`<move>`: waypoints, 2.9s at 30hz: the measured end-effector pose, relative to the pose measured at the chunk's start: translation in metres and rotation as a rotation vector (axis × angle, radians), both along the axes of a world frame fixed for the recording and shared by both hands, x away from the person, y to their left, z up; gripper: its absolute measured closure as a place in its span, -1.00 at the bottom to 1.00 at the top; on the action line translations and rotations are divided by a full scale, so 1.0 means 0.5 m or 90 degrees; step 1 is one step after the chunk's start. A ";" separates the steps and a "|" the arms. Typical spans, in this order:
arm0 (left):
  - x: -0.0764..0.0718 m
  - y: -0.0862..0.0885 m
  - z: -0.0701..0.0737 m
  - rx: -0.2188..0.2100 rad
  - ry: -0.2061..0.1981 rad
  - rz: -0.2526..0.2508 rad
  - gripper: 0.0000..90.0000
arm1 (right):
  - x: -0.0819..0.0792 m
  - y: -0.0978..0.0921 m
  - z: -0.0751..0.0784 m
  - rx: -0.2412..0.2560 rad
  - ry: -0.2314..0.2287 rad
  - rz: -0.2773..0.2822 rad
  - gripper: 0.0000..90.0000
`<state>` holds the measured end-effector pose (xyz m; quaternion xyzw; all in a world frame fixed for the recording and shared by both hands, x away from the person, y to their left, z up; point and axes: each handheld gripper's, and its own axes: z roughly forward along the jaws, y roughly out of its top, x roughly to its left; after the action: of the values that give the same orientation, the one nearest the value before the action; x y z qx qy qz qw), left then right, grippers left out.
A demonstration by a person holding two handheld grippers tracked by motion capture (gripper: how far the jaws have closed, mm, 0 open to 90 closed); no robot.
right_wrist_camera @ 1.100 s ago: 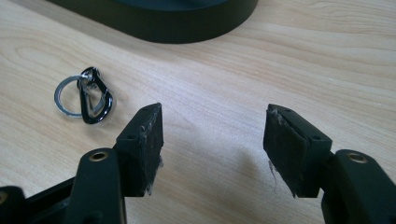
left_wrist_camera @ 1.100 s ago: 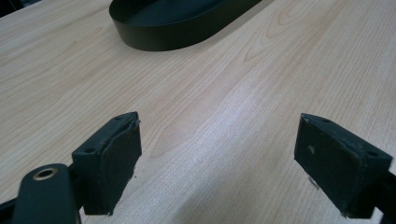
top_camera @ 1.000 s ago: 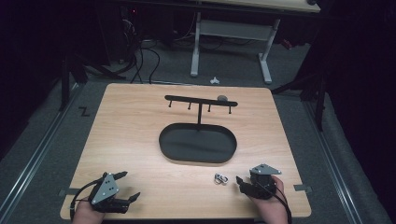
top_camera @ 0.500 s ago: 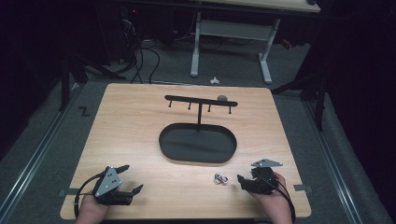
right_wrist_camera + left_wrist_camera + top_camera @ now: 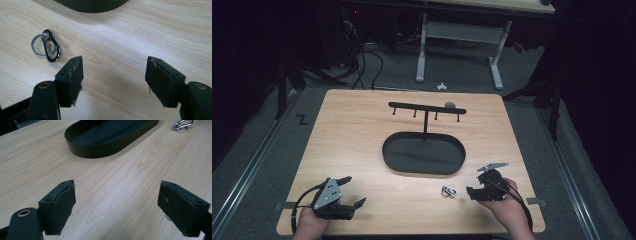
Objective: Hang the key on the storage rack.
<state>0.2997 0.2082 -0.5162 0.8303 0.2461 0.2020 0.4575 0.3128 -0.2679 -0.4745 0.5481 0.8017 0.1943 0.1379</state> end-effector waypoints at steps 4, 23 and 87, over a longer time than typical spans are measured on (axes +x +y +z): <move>0.004 -0.004 -0.003 0.010 0.000 0.002 -0.66 | 0.017 0.009 0.003 -0.029 0.043 0.023 -0.34; 0.002 -0.001 0.000 -0.001 0.009 -0.014 -0.66 | 0.034 0.051 0.022 -0.069 0.152 0.047 -0.38; 0.001 -0.009 -0.002 0.009 0.010 -0.033 -0.66 | 0.074 0.164 -0.008 -0.040 0.158 0.152 0.88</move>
<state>0.3000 0.2039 -0.5171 0.8412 0.2266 0.1851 0.4547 0.3497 -0.1859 -0.4786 0.4641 0.8778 0.1147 0.0308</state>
